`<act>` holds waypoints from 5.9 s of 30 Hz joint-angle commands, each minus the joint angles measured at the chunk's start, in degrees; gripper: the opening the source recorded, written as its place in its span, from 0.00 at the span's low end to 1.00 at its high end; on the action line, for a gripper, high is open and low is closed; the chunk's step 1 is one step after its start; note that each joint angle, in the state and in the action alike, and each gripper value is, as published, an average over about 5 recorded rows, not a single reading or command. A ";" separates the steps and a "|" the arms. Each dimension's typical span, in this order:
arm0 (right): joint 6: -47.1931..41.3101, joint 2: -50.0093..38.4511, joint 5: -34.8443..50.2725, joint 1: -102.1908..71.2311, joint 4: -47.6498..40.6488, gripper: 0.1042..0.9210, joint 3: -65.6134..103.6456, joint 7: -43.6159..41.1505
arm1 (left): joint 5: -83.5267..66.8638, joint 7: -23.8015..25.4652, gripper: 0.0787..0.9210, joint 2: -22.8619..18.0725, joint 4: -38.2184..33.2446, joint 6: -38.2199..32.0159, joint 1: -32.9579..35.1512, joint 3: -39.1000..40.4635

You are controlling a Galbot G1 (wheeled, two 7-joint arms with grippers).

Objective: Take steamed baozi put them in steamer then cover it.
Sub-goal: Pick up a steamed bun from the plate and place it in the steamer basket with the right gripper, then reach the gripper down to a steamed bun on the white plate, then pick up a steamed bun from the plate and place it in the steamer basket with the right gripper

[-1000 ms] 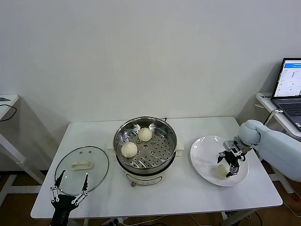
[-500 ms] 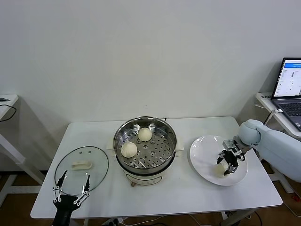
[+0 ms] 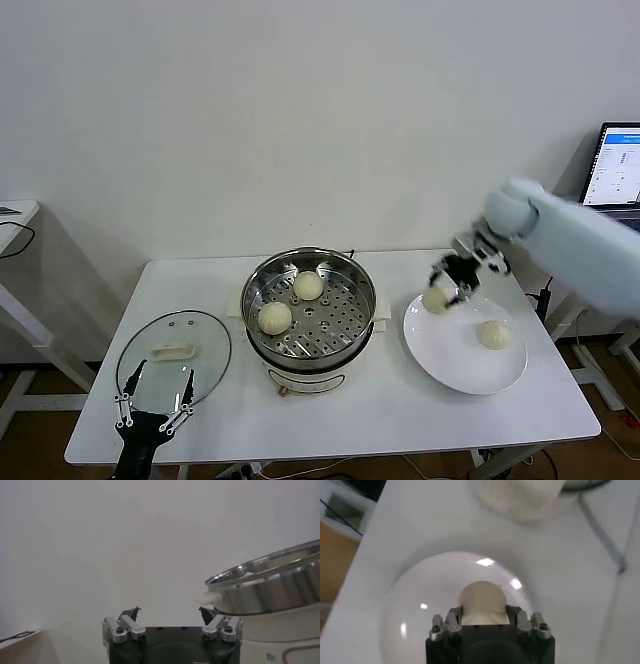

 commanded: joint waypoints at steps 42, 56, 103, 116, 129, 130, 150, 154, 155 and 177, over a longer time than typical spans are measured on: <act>20.01 25.51 -14.17 3.56 16.11 0.73 -14.77 -2.71 | -0.20 -0.30 0.88 -0.82 0.23 -1.07 0.30 -1.66; 14.63 18.07 -9.68 5.08 16.60 0.88 -1.10 -6.68 | -0.21 -0.42 0.88 -0.86 0.52 -1.00 -0.03 -1.64; -8.15 -5.80 -7.56 -22.68 -24.29 0.88 14.21 4.80 | 0.78 -0.46 0.88 -0.94 0.87 -1.41 0.70 -1.42; -7.52 -2.09 -10.43 -25.06 -27.56 0.88 17.43 7.04 | 0.79 -0.57 0.88 -1.07 0.90 -1.39 0.62 -1.57; -7.49 -1.60 -11.51 -25.67 -27.36 0.80 17.78 7.62 | 0.75 -0.60 0.88 -1.12 1.04 -1.46 0.50 -1.34; -7.51 -1.69 -11.48 -25.75 -27.09 0.78 17.80 7.70 | 0.73 -0.62 0.88 -1.11 0.99 -1.45 0.49 -1.38; -11.15 7.53 3.04 5.62 -10.75 0.67 3.08 -9.32 | 0.74 -0.76 0.88 -0.45 1.00 -1.18 0.29 -0.91; -14.82 12.53 11.70 12.62 -6.34 0.67 -4.32 -9.69 | 0.73 -0.80 0.88 -0.45 0.99 -1.21 0.23 -1.14; -15.62 13.68 13.79 13.72 -5.30 0.67 -6.05 -9.35 | 0.73 -0.82 0.88 -0.47 0.99 -1.21 0.20 -1.18; -19.56 25.75 14.52 9.43 -7.01 0.66 -21.81 0.01 | 0.70 -0.86 0.88 -0.88 1.44 -1.44 -0.32 -1.51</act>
